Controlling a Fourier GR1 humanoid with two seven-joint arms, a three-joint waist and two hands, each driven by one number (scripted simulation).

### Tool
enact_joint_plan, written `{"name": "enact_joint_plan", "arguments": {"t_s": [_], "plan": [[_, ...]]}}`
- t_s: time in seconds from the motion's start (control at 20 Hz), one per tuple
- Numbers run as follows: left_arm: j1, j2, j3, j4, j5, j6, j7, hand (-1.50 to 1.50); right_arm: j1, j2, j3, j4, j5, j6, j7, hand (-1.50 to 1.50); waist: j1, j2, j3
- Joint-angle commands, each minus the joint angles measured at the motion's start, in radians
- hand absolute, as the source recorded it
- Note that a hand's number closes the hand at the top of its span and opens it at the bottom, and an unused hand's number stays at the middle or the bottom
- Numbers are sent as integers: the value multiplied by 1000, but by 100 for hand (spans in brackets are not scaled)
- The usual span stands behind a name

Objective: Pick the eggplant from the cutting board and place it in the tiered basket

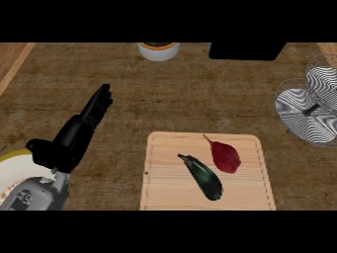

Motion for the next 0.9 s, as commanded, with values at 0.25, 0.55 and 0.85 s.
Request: {"name": "enact_joint_plan", "arguments": {"t_s": [0.25, 0.55, 0.85], "plan": [[14, -16, -23, 69, -26, -23, -46, 0, -74, 210, 499, 127, 141, 30, 270, -150, 122, 82, 10], [28, -67, 7, 208, -7, -30, -115, 0, -216, 540, 678, 368, 328, -158, 302, -150, 20, 52, 17], [53, -60, 39, 290, -10, -80, -204, 0, -456, 434, 716, 357, 461, -61, 523, -150, -18, 39, 15]]}}
